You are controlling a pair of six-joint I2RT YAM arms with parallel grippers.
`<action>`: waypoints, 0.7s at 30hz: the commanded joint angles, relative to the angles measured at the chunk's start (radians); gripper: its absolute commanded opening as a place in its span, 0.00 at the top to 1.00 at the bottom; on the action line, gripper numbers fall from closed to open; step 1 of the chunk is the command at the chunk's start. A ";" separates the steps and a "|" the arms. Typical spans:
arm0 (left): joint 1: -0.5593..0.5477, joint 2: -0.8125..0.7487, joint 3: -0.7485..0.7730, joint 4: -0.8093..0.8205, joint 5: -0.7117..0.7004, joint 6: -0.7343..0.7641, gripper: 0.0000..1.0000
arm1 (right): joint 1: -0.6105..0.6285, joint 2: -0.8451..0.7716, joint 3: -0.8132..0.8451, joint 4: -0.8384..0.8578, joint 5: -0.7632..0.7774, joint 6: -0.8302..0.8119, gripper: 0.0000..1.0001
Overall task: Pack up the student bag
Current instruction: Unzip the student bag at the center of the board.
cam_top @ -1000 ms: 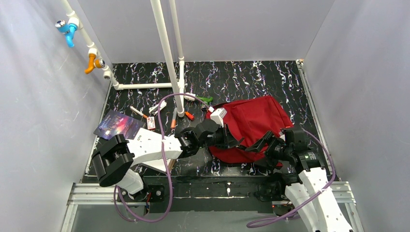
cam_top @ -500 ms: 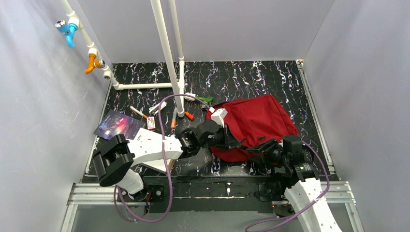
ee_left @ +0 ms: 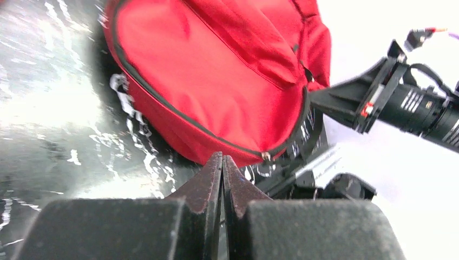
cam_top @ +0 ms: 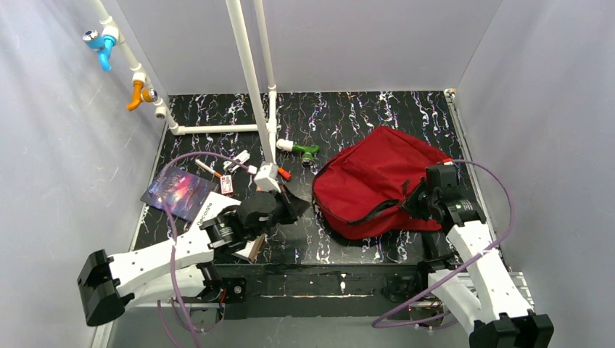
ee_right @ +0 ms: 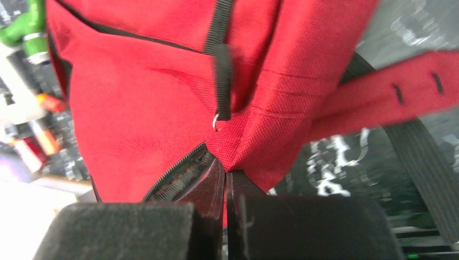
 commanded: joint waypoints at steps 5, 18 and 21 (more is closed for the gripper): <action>0.079 0.058 0.016 -0.006 0.120 0.007 1.00 | -0.010 0.111 0.131 -0.043 0.189 -0.337 0.99; -0.108 0.431 0.373 -0.090 0.283 0.172 0.42 | -0.010 0.076 0.145 -0.020 0.064 -0.382 0.99; -0.188 0.434 0.377 -0.184 0.069 0.047 0.44 | -0.009 0.069 0.133 -0.009 0.057 -0.359 0.99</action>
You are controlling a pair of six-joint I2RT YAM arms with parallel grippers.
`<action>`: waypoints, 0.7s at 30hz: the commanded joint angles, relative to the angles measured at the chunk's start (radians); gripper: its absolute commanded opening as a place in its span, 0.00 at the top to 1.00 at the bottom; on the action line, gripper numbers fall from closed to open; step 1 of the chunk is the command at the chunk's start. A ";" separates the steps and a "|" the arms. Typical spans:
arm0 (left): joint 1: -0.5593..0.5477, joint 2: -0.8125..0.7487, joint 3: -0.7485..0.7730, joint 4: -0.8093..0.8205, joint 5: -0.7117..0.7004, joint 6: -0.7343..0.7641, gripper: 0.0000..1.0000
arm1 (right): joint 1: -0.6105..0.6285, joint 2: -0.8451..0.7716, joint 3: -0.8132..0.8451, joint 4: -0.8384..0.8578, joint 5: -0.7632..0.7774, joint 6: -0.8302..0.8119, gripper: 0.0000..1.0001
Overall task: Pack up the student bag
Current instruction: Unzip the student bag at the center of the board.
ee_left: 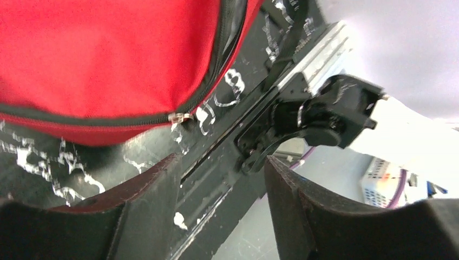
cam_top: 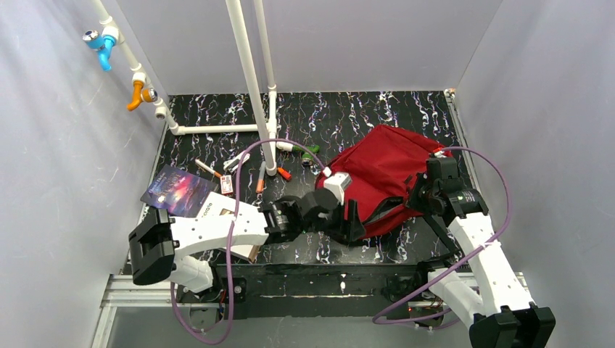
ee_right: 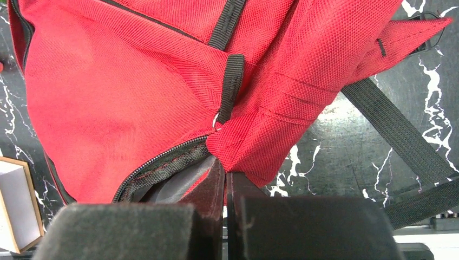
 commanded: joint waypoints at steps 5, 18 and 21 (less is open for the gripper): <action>-0.106 0.031 0.023 -0.193 -0.337 -0.332 0.40 | -0.002 -0.037 -0.012 0.075 -0.066 0.065 0.98; -0.105 0.182 0.039 0.003 -0.453 -0.307 0.59 | -0.002 -0.048 -0.015 0.089 -0.097 0.071 0.98; -0.105 0.196 0.044 -0.002 -0.500 -0.305 0.62 | -0.002 -0.053 -0.018 0.090 -0.100 0.073 0.98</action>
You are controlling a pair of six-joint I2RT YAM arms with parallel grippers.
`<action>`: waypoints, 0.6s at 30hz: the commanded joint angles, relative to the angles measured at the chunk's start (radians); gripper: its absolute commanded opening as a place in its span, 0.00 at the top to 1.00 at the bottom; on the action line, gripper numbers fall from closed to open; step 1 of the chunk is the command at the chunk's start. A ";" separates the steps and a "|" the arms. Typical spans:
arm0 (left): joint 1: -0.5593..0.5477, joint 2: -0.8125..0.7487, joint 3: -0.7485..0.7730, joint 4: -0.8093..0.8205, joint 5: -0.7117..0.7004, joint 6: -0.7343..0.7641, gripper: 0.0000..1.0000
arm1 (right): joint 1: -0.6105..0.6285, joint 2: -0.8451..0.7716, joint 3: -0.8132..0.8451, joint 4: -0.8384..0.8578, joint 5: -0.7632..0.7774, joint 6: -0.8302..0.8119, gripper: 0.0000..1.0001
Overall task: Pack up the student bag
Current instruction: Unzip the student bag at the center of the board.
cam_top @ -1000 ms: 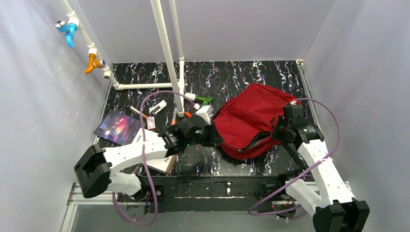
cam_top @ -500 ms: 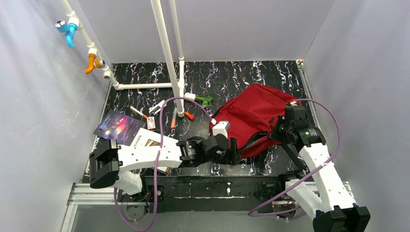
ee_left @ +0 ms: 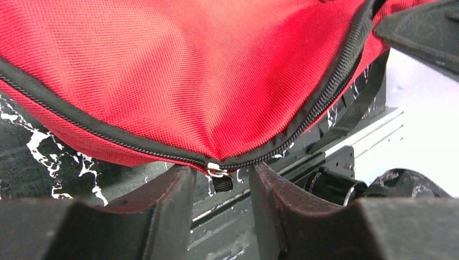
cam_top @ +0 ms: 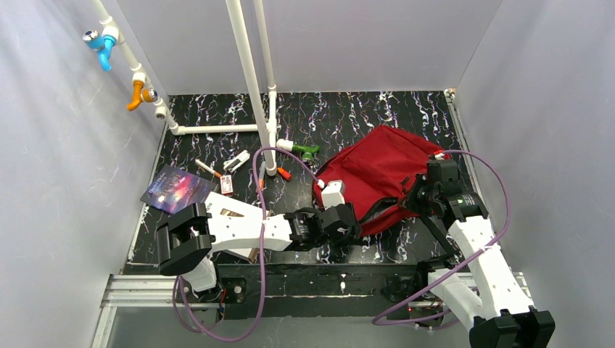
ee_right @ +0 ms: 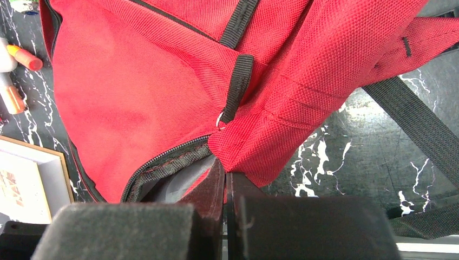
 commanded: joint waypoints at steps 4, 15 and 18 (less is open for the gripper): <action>0.000 0.004 0.018 -0.018 -0.186 0.007 0.83 | -0.002 -0.032 0.015 0.053 -0.017 -0.001 0.99; 0.022 -0.174 -0.130 -0.245 -0.245 0.055 1.00 | -0.005 0.047 0.097 -0.003 0.234 -0.065 0.99; 0.063 -0.227 -0.206 -0.140 -0.036 0.187 1.00 | -0.020 0.119 0.121 0.040 0.284 -0.097 0.99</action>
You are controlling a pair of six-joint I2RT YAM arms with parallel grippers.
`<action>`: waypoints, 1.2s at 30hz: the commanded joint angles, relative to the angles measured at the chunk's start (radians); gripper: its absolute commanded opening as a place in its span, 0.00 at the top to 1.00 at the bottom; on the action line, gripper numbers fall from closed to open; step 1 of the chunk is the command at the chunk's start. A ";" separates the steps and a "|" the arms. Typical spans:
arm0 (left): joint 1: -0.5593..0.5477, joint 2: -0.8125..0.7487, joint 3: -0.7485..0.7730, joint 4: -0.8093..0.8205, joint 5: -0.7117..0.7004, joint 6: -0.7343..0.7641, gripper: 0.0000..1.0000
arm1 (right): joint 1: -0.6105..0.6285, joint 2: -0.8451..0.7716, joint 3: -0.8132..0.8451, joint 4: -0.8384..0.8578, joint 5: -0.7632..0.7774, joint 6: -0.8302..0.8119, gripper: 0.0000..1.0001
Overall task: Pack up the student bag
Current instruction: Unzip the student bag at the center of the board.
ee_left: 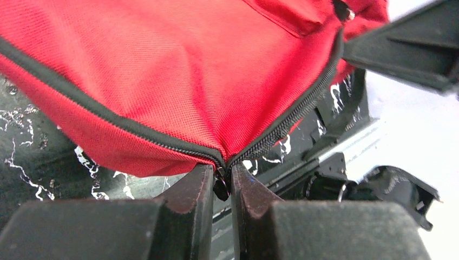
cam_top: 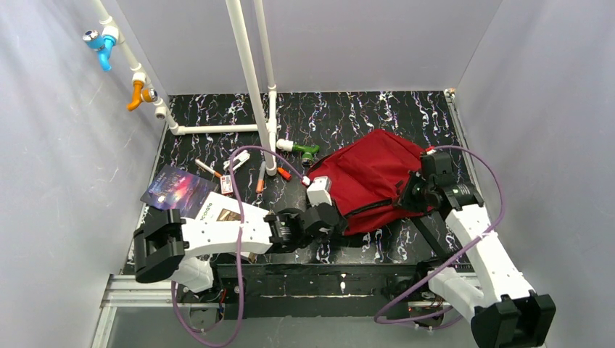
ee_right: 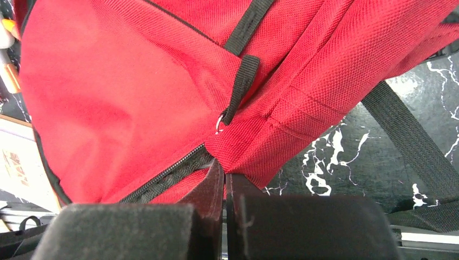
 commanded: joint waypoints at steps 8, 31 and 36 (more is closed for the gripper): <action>0.073 0.036 0.011 0.091 0.608 0.285 1.00 | -0.034 0.259 0.212 0.086 0.221 -0.223 0.75; 0.149 0.231 0.149 0.298 0.922 0.192 1.00 | -0.017 -0.122 -0.167 0.122 -0.478 0.182 0.15; 0.149 0.214 0.124 0.316 0.903 0.205 1.00 | -0.018 -0.124 -0.261 0.199 -0.442 0.235 0.35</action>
